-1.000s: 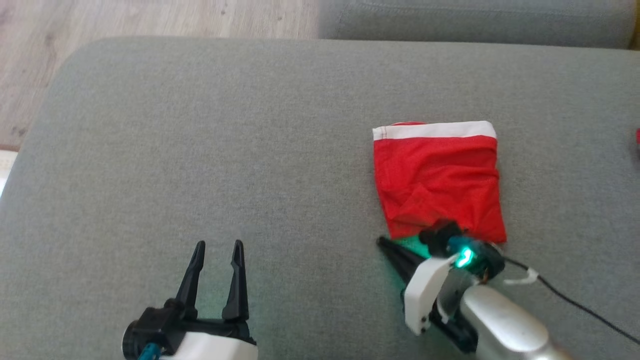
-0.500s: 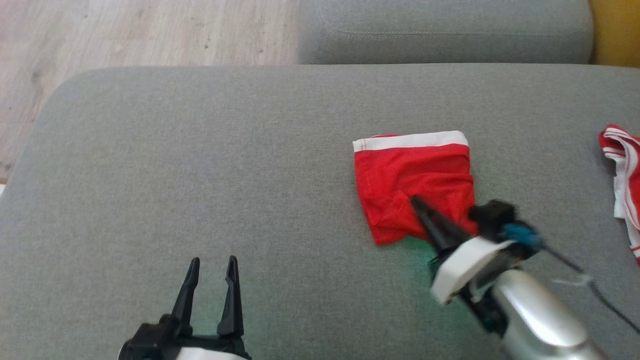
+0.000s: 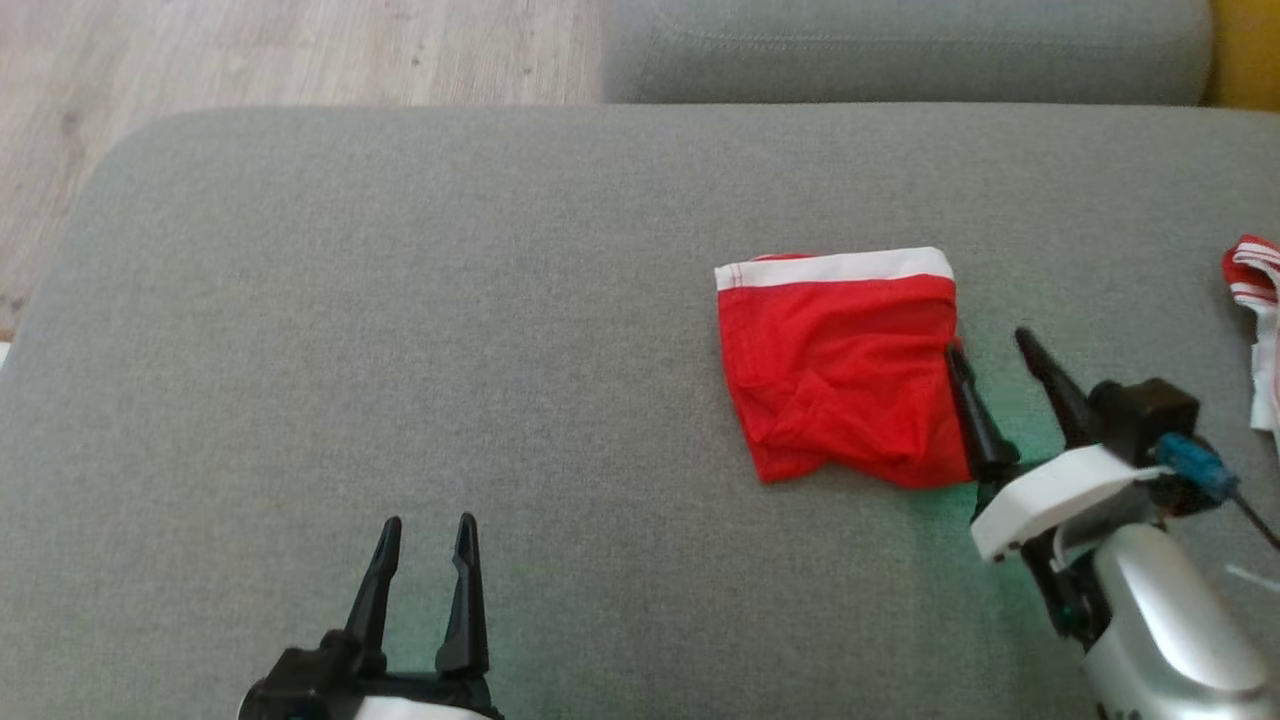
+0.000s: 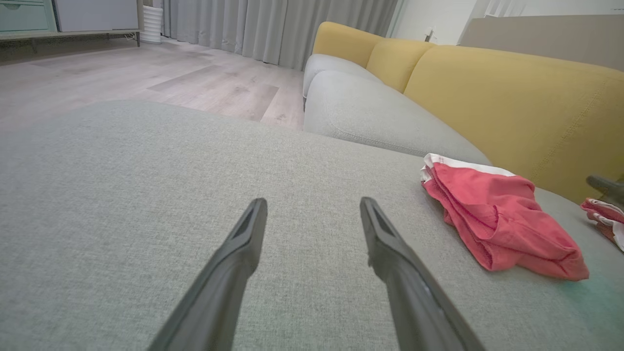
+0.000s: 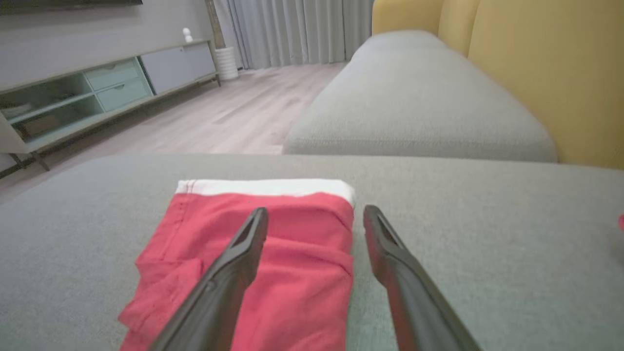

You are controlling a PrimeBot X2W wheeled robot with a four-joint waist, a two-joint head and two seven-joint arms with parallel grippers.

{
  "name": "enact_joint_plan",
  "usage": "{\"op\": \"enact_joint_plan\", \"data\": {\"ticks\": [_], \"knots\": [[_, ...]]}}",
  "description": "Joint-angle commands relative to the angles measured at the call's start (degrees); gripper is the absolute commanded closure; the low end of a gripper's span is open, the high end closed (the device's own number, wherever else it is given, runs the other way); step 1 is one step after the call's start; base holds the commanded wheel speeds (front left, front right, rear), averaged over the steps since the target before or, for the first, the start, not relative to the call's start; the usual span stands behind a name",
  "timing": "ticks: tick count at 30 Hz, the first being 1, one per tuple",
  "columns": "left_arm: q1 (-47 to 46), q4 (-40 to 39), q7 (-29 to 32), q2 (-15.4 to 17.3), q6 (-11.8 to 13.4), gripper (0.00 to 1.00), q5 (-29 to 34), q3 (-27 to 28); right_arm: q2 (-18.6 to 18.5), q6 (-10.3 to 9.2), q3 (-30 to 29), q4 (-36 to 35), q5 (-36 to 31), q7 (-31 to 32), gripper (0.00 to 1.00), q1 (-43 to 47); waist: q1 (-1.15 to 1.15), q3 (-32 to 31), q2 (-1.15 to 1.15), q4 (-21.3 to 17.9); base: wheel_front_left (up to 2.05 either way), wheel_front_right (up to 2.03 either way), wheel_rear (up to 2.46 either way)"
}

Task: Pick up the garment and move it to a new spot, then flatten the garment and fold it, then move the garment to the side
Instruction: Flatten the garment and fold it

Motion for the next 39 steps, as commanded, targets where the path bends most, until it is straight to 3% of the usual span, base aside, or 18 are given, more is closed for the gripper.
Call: {"op": "enact_joint_plan", "data": {"ticks": [1, 3, 4, 5, 7, 8, 21, 32, 39], "knots": [[-2.5, -1.6, -0.4, -0.1, -0.3, 0.0, 0.1, 1.3, 0.1, -0.05, 1.2, -0.9, -0.3, 0.3, 0.0, -1.2, 0.0, 0.4, 0.0, 0.2, 0.0, 0.0, 0.0], [-2.8, -1.5, -0.4, -0.1, -0.2, 0.0, 0.0, 1.1, 0.9, -0.05, 2.7, 0.8, 0.6, 1.1, 0.0, -1.8, 0.0, 0.9, 0.0, 0.4, 0.0, 0.0, 0.0], [-3.0, -1.5, -0.4, -0.1, -0.2, 0.0, 0.0, 1.1, 1.0, -0.05, 3.8, 1.7, 1.0, 1.3, 0.11, -2.2, 0.0, 1.1, 0.0, 0.5, 0.0, 0.0, 0.0], [-3.1, -1.5, -0.4, -0.1, -0.2, 0.0, 0.0, 1.0, 1.3, -0.05, 4.5, 2.7, 1.5, 1.4, 0.43, -2.7, 0.0, 1.3, 0.0, 0.5, 0.0, 0.0, 0.0], [-3.3, -1.4, -0.4, -0.1, -0.1, 0.0, -0.1, 0.8, 1.6, -0.05, 6.5, 4.7, 2.0, 1.6, 0.85, -3.6, 0.0, 1.7, 0.0, 0.6, 0.0, 0.0, 0.0], [-3.4, -1.3, -0.4, -0.1, -0.1, 0.0, -0.1, 0.7, 1.8, -0.05, 7.3, 5.7, 2.2, 1.6, 1.0, -4.1, 0.0, 1.8, 0.0, 0.7, 0.0, 0.0, 0.0], [-3.7, -1.3, -0.4, -0.1, 0.4, 0.0, -0.5, 0.4, 2.9, -0.05, 15.3, 12.6, 5.3, 2.3, 1.0, -7.7, 0.0, 2.1, 0.0, 2.0, 0.0, 0.0, 0.0], [-2.7, -1.8, -0.4, -0.1, 0.6, 0.0, -0.5, 1.2, -0.5, -0.05, 28.1, 7.3, 13.4, 9.1, 1.0, -6.2, 0.0, 1.1, 0.0, 1.9, 0.0, 0.0, 0.0], [-2.3, -1.7, -0.4, -0.1, 0.7, 0.0, -0.5, 1.8, -2.2, -0.05, 28.6, 4.0, 14.5, 7.0, 1.0, -5.4, 0.0, -0.2, 0.0, 0.7, 0.0, 0.0, 0.0]]}}
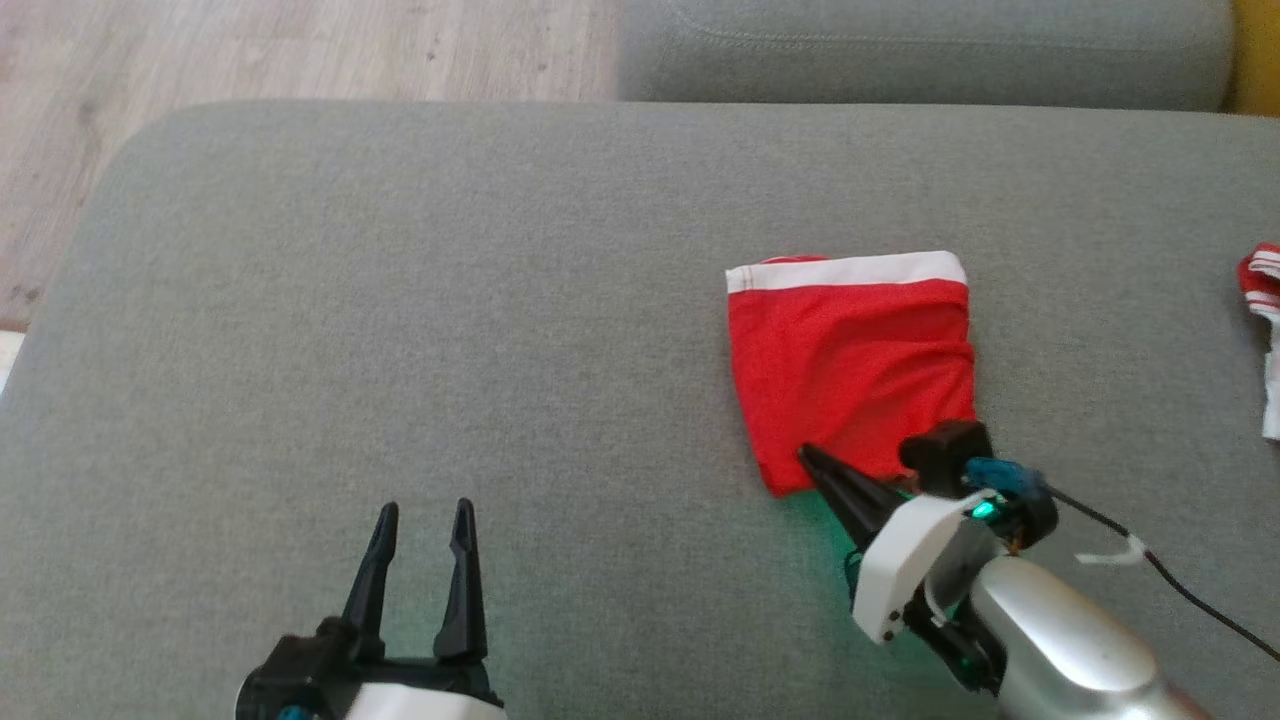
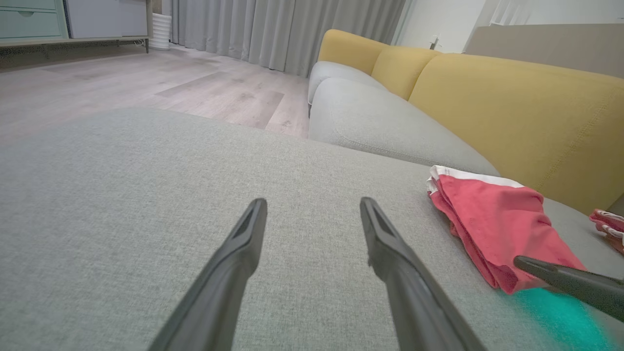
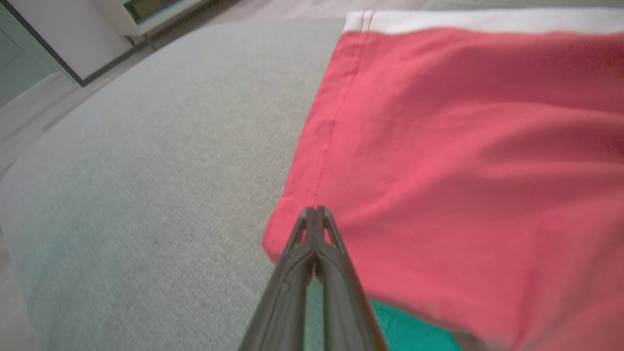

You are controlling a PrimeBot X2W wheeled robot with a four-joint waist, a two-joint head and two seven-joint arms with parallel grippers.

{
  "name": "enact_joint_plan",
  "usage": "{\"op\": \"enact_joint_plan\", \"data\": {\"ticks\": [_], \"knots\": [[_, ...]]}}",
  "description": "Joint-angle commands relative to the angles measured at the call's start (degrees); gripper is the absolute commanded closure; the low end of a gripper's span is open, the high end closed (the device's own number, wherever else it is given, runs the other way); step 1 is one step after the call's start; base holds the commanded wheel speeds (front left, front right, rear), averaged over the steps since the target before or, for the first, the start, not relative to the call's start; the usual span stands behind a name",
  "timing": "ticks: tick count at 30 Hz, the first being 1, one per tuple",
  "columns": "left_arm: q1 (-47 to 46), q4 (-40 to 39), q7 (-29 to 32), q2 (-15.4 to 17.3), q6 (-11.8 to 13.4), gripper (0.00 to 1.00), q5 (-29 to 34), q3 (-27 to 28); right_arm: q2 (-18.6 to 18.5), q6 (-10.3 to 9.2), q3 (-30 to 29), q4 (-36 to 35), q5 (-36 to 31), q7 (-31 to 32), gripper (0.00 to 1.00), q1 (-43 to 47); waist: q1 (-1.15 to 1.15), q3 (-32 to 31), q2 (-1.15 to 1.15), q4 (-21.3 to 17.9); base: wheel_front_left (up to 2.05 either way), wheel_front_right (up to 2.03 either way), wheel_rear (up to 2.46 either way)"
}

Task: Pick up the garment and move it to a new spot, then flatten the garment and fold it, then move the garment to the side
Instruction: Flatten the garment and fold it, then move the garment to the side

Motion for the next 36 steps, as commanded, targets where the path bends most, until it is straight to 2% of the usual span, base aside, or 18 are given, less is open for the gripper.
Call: {"op": "enact_joint_plan", "data": {"ticks": [1, 4, 5, 8, 10, 16, 21, 29, 36], "knots": [[-0.8, -1.6, -0.4, -0.1, 0.1, 0.0, 0.0, 2.1, -0.5, -0.05, -0.7, -2.1, 0.1, -1.7, 1.0, 0.4, 0.0, -0.6, 0.0, -0.5, 0.0, 0.0, 0.0], [-0.5, -1.0, -0.4, -0.1, -0.1, 0.0, 0.5, 2.6, -1.0, -0.05, -3.4, -3.2, -1.4, -4.6, 1.0, 1.3, 0.0, -1.4, 0.0, -1.3, 0.0, 0.0, 0.0], [-0.4, -0.6, -0.4, -0.1, -0.3, 0.0, 0.7, 2.6, -1.0, -0.05, -4.6, -3.6, -1.9, -5.7, 0.85, 1.8, 0.0, -1.7, 0.0, -1.5, 0.0, 0.0, 0.0], [-0.1, 0.8, -0.4, -0.1, -0.5, 0.0, 1.2, 3.0, -1.4, -0.05, -8.9, -5.3, -4.6, -9.5, 0.32, 3.7, 0.0, -2.8, 0.0, -2.0, 0.0, 0.0, 0.0], [0.1, 1.6, -0.4, -0.1, -0.6, 0.0, 1.7, 3.6, -1.4, -0.05, -12.7, -6.6, -6.9, -11.1, 0.0, 5.4, 0.0, -3.4, 0.0, -2.5, 0.0, 0.0, 0.0], [0.6, 3.5, -0.4, -0.1, -1.2, 0.0, 2.8, 5.0, 0.6, -0.05, -24.4, -11.7, -12.4, -12.7, 0.0, 12.7, 0.0, -5.5, 0.0, -3.4, 0.0, 0.0, 0.0], [1.1, 3.7, -0.4, -0.1, -1.7, 0.0, 4.1, 6.1, 2.5, -0.05, -31.6, -16.4, -17.7, -12.9, 0.0, 18.2, 0.0, -6.3, 0.0, -3.9, 0.0, 0.0, 0.0], [2.1, 4.2, -0.4, -0.1, -2.2, 0.0, 5.0, 6.8, 5.5, -0.05, -37.4, -19.5, -21.9, -12.9, 0.0, 23.6, 0.0, -7.1, 0.0, -4.3, 0.0, 0.0, 0.0], [2.9, 4.7, -0.4, -0.1, -2.6, 0.0, 5.6, 7.1, 6.6, -0.05, -38.8, -18.8, -23.1, -12.9, 0.0, 24.9, 0.0, -7.5, 0.0, -3.7, 0.0, 0.0, 0.0]]}}
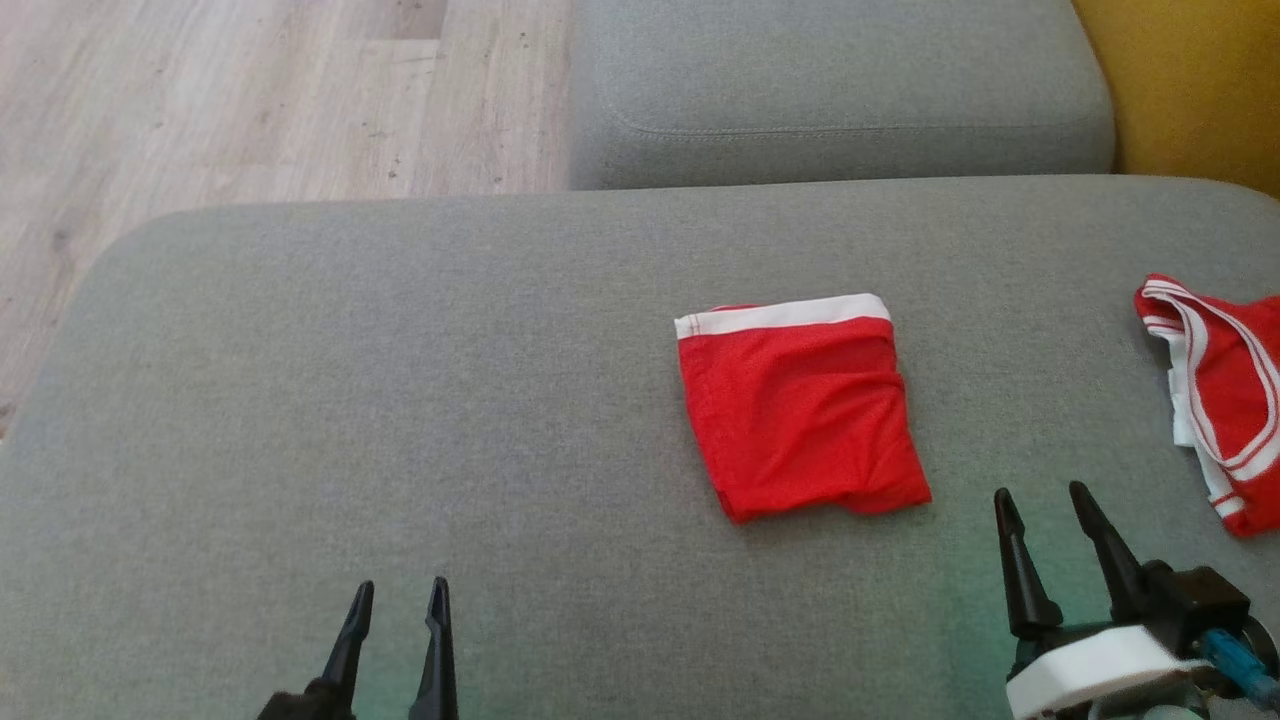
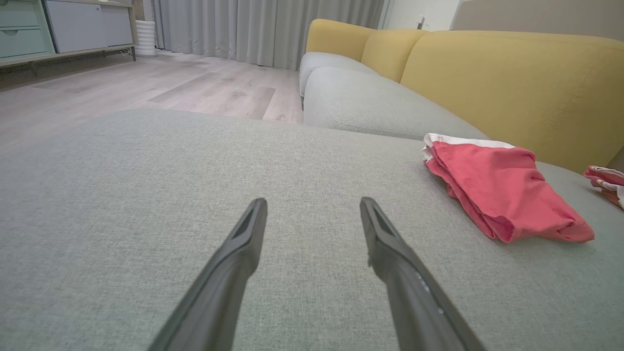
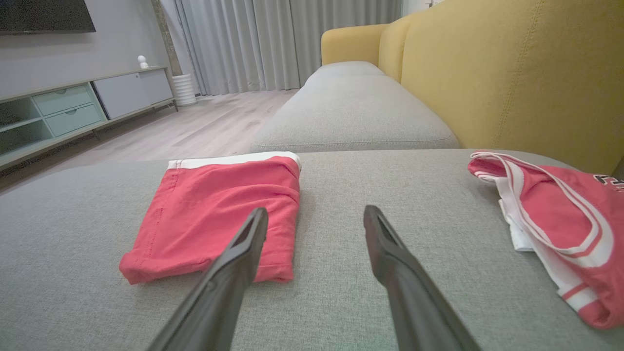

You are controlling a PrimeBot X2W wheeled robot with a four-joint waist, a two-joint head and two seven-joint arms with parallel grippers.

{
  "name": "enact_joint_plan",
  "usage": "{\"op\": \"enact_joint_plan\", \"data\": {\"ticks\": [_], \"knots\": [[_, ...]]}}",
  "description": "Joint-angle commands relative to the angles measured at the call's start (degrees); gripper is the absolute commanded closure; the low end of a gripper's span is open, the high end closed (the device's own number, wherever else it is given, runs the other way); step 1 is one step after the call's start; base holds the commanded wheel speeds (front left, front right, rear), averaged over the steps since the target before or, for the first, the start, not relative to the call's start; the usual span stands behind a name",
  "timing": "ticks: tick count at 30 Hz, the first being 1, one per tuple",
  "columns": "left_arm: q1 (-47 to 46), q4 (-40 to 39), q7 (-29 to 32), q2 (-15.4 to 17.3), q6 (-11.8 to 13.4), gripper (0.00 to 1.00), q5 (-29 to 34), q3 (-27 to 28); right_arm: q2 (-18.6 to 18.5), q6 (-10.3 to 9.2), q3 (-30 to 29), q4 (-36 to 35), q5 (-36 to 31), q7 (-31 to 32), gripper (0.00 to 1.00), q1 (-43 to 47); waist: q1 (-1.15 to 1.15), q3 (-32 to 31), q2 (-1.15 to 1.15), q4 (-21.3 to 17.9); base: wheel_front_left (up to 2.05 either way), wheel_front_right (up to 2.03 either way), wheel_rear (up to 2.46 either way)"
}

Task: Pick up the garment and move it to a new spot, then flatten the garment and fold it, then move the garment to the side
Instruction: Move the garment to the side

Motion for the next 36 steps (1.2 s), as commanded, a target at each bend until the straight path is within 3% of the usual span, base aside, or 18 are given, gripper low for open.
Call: {"op": "enact_joint_plan", "data": {"ticks": [1, 16, 22, 25, 30, 36], "knots": [[-1.1, -1.4, -0.4, -0.1, -0.1, 0.0, 0.5, 2.4, -0.4, -0.05, 0.8, -1.6, -0.3, -0.8, 0.0, -1.3, 0.0, 0.0, 0.0, 0.3, 0.0, 0.0, 0.0], [-0.7, -1.7, -0.4, -0.1, 0.0, 0.0, -0.1, 2.1, -0.6, -0.05, 2.3, -0.8, 0.5, -0.8, 0.0, -2.5, 0.0, 0.0, 0.0, 2.7, 0.0, 0.0, 0.0], [-0.6, -2.1, -0.4, -0.1, 0.4, 0.0, -0.4, 1.9, -0.6, -0.05, 2.0, -1.2, 4.1, -0.5, 0.0, -5.9, 0.0, 0.9, 0.0, 2.9, 0.0, 0.0, 0.0], [-1.2, -2.2, -0.4, -0.1, 0.4, 0.0, -0.4, 1.3, -2.3, -0.05, 3.4, -1.7, 7.5, 4.8, 0.0, -9.9, 0.0, 2.4, 0.0, 3.3, 0.0, 0.0, 0.0], [-3.9, -2.5, -0.4, -0.1, 0.7, 0.0, -1.5, -0.8, -5.0, -0.05, 3.8, -1.3, 14.8, 19.8, 0.0, -17.1, 0.0, 6.2, 0.0, 5.4, 0.0, 0.0, 0.0], [-6.3, -2.7, -0.4, -0.1, 1.7, 0.0, -3.1, -3.8, -6.1, -0.05, 1.9, 3.8, 14.6, 30.8, 0.0, -22.4, 0.0, 9.4, 0.0, 8.3, 0.0, 0.0, 0.0]]}}
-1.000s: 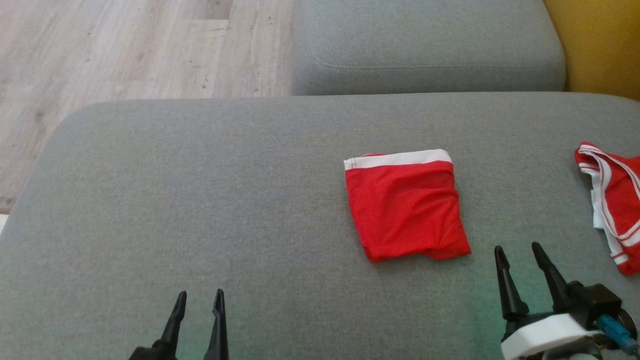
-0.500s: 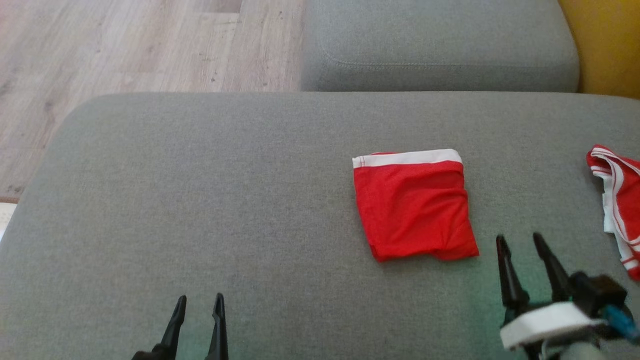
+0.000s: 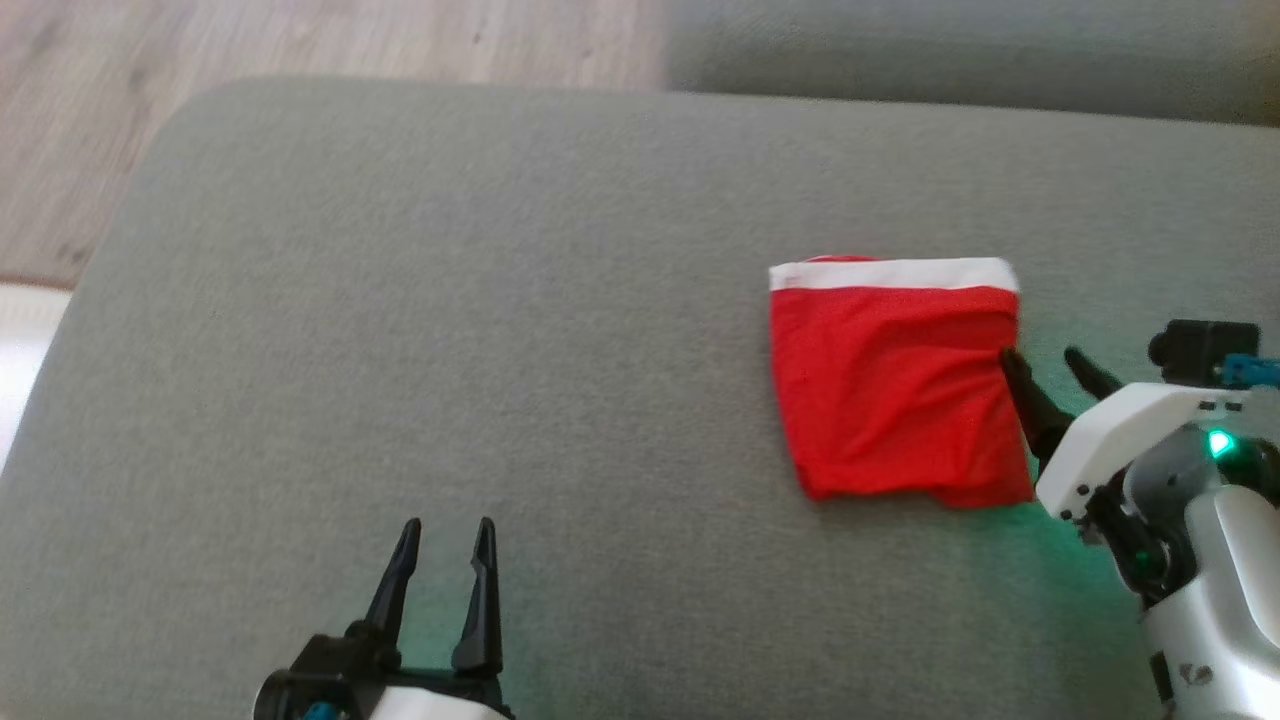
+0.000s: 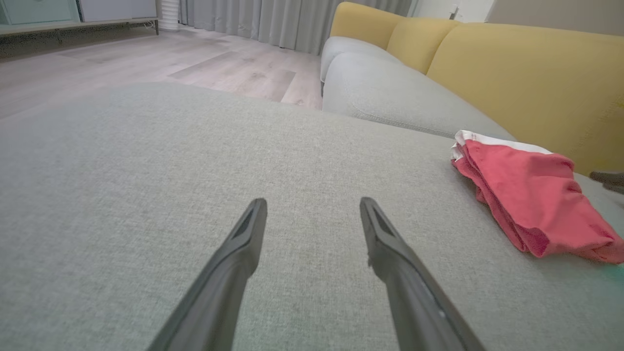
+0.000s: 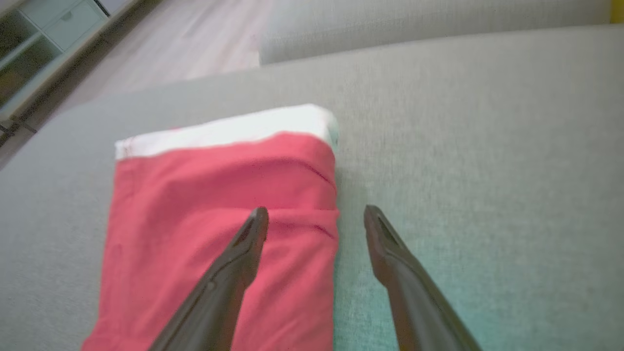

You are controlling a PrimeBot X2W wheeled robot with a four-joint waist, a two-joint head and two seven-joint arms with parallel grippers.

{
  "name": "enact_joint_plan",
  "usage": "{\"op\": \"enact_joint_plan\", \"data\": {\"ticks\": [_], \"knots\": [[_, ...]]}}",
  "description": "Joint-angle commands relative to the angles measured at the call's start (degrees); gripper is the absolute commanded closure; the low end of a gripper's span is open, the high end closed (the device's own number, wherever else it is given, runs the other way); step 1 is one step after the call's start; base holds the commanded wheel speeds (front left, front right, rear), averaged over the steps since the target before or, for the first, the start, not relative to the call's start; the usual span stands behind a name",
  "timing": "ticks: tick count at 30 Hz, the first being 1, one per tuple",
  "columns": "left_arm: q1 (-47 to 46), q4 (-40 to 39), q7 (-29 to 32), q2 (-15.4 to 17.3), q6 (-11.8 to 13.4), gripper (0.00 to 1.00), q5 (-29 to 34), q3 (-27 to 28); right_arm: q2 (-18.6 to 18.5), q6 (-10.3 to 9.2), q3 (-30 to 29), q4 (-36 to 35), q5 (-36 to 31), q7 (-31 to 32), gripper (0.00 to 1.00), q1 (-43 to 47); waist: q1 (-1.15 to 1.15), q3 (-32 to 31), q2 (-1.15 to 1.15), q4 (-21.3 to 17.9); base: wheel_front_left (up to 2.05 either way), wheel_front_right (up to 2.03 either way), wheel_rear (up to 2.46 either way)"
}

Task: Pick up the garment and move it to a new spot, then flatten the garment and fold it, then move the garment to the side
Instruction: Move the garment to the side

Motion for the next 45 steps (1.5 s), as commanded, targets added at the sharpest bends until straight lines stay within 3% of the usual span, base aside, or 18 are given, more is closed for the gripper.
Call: {"op": "enact_joint_plan", "data": {"ticks": [1, 6, 8, 9, 10, 16, 23, 30, 38, 39, 40, 41, 45], "knots": [[-1.8, -1.8, -0.4, -0.1, 0.4, 0.0, -0.3, 1.1, -0.4, -0.05, 0.7, -0.6, -0.3, 1.1, 0.0, -2.0, -0.02, 1.9, 0.0, 2.0, 0.0, 0.0, 0.0], [-2.7, -1.9, -0.4, -0.1, 1.3, 0.0, -1.0, 0.3, 1.3, -0.05, -0.6, 5.5, 0.4, 5.2, 0.0, -3.8, -0.02, 3.4, 0.0, 3.8, 0.0, 0.0, 0.0], [-3.0, -2.0, -0.4, -0.1, 1.6, 0.0, -1.2, 0.3, 2.9, -0.05, -0.5, 7.3, 3.8, 5.7, 0.04, -4.8, -0.02, 3.8, 0.0, 3.9, 0.0, 0.0, 0.0], [-3.0, -2.1, -0.4, -0.1, 1.8, 0.0, -1.2, 0.5, 3.1, -0.05, -0.8, 7.6, 5.0, 5.4, 0.85, -5.2, -0.02, 3.9, 0.0, 3.6, 0.0, 0.0, 0.0], [-3.0, -2.3, -0.4, -0.1, 2.0, 0.0, -1.3, 0.6, 3.0, -0.05, -0.9, 7.8, 5.5, 5.2, 1.0, -5.7, -0.02, 3.9, 0.0, 3.1, 0.0, 0.0, 0.0], [-2.9, -2.7, -0.4, -0.1, 2.1, 0.0, -1.2, 1.1, -0.1, -0.05, -0.5, 5.6, 6.5, 4.1, 1.0, -8.9, -0.02, 4.2, 0.0, -3.2, 0.0, 0.0, 0.0], [-6.3, -2.6, -0.4, -0.1, 1.3, 0.0, 0.1, 0.4, -10.2, -0.05, -2.7, -0.4, 6.8, 9.3, 1.0, -11.4, -0.02, 7.1, 0.0, -10.2, 0.0, 0.0, 0.0], [-10.2, -2.8, -0.4, -0.1, 1.1, 0.0, 1.2, -0.5, -20.1, -0.05, -9.4, -0.9, 3.6, 14.6, 1.0, -12.4, -0.02, 12.0, 0.0, -10.8, 0.0, 0.0, 0.0], [-10.4, -2.1, -0.4, -0.1, 0.9, 0.0, 2.1, -0.3, -26.7, -0.05, -15.8, 6.4, -6.7, 16.4, 1.0, -16.6, -0.02, 14.9, 0.0, -8.9, 0.0, 0.0, 0.0], [-10.4, -2.2, -0.4, -0.1, 0.9, 0.0, 2.4, -0.1, -27.1, -0.05, -16.4, 7.3, -8.5, 16.2, 0.88, -16.7, -0.02, 14.9, 0.0, -8.7, 0.0, 0.0, 0.0], [-10.4, -2.2, -0.4, -0.1, 0.9, 0.0, 2.5, 0.1, -27.2, -0.05, -16.9, 8.1, -10.3, 15.8, 0.66, -16.5, -0.02, 14.9, 0.0, -8.5, 0.0, 0.0, 0.0], [-10.3, -2.3, -0.4, -0.1, 1.0, 0.0, 2.5, 0.4, -27.0, -0.05, -17.2, 8.8, -11.7, 15.7, 0.04, -16.2, -0.02, 14.7, 0.0, -8.4, 0.0, 0.0, 0.0], [-9.6, -2.4, -0.4, -0.1, 1.2, 0.0, 2.5, 0.9, -26.2, -0.05, -17.3, 9.8, -15.2, 15.4, 0.0, -14.4, -0.02, 13.7, 0.0, -8.4, 0.0, 0.0, 0.0]]}}
